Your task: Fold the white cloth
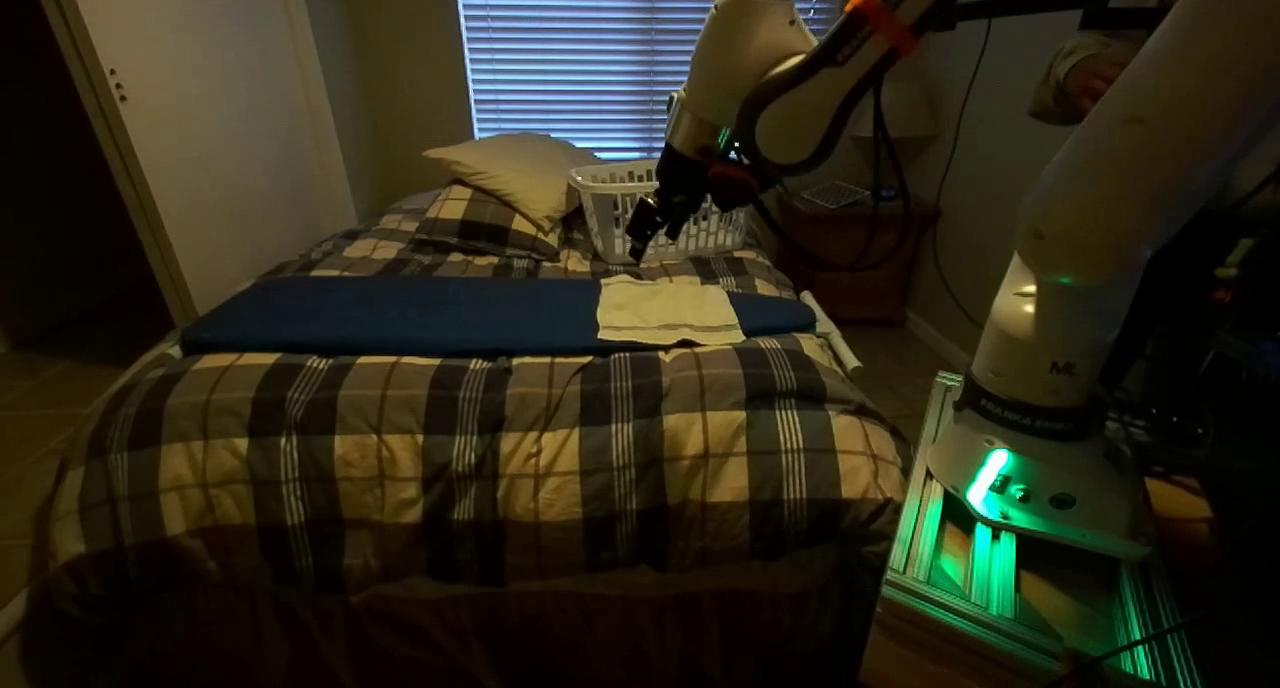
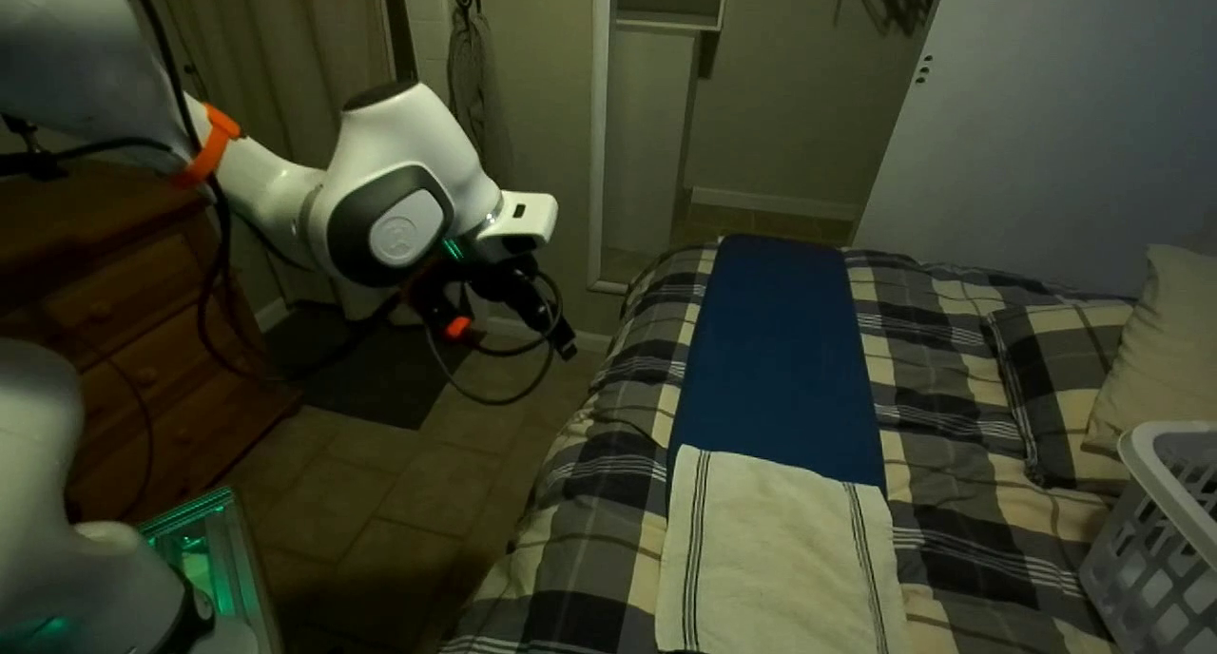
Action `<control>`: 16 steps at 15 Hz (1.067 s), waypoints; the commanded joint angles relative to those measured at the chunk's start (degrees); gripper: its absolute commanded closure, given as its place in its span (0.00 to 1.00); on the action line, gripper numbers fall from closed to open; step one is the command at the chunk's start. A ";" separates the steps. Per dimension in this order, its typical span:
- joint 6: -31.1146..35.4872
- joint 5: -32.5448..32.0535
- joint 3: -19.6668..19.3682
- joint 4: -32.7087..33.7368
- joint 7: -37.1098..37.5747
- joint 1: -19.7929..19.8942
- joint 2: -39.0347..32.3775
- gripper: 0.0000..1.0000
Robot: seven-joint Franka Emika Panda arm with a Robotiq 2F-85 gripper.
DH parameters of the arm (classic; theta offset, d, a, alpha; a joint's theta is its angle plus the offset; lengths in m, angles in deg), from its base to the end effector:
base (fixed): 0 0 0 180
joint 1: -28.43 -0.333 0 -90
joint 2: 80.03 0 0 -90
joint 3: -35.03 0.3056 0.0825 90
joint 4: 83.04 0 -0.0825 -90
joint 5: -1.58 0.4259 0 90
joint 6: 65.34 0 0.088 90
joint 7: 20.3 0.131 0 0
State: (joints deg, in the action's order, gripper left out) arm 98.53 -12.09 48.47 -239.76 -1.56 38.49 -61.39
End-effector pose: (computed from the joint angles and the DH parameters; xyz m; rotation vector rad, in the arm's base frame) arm 0.4605 0.0308 0.3020 2.9572 -0.0717 0.6909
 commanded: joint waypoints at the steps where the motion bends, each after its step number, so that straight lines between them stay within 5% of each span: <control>1: 1.51 -2.97 0.33 0.35 0.18 2.54 -1.90 0.00; 3: 3.12 -5.99 0.93 1.32 0.28 6.14 -4.71 0.00; 7: 3.27 -6.30 1.69 2.28 0.28 6.62 -5.66 0.00; 13: 7.07 -34.38 16.68 8.37 11.06 32.06 -9.39 0.00; 16: 3.13 -47.58 22.01 12.87 18.58 38.04 -15.10 0.00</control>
State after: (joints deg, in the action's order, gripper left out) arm 104.64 -48.44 65.49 -232.13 9.77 71.45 -69.87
